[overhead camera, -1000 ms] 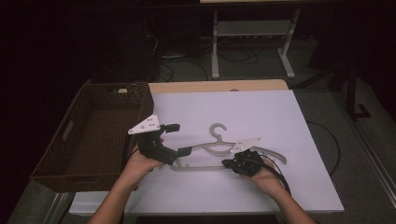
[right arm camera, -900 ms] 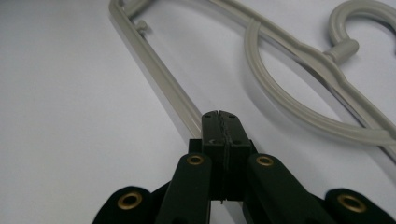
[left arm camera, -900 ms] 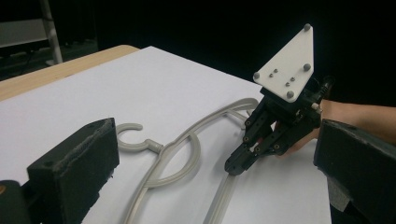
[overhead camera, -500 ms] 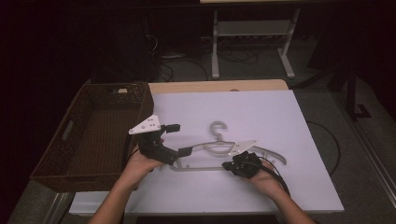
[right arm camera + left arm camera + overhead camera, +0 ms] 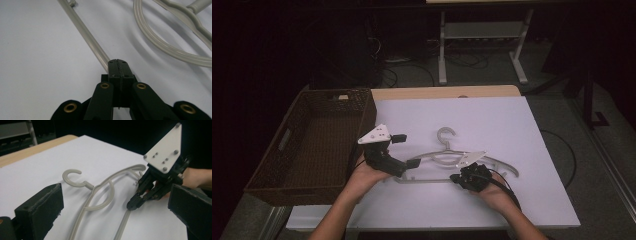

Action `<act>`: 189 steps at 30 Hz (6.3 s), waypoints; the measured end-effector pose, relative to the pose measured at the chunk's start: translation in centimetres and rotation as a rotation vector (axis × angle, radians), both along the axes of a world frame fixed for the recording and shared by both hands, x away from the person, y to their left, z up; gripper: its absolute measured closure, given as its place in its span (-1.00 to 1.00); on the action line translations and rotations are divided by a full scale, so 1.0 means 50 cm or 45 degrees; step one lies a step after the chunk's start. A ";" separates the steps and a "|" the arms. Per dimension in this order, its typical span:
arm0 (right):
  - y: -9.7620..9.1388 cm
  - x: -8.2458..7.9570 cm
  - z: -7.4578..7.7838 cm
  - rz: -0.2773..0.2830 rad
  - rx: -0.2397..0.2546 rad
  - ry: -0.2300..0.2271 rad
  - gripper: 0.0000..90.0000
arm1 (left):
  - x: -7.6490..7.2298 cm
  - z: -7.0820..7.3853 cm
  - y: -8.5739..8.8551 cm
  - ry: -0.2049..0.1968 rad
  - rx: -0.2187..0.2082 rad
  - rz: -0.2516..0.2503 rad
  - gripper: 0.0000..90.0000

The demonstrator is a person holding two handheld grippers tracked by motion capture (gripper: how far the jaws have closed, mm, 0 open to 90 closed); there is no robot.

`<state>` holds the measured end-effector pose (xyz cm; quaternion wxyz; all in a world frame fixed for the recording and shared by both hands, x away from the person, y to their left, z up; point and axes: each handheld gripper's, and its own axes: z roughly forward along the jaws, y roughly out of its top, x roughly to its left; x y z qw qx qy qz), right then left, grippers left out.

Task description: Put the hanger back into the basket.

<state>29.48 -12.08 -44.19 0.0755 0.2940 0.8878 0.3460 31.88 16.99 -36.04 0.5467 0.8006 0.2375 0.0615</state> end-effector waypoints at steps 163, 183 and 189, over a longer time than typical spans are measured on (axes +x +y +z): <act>-0.200 -0.081 0.053 -0.344 0.359 -0.283 -0.89 | 0.160 0.242 0.154 0.097 0.404 0.233 0.82; -0.199 -0.079 0.050 -0.342 0.352 -0.274 -0.88 | 0.124 0.255 0.332 0.097 0.407 0.449 0.82; -0.198 -0.078 0.049 -0.344 0.353 -0.275 -0.88 | 0.115 0.248 0.384 0.108 0.408 0.519 0.82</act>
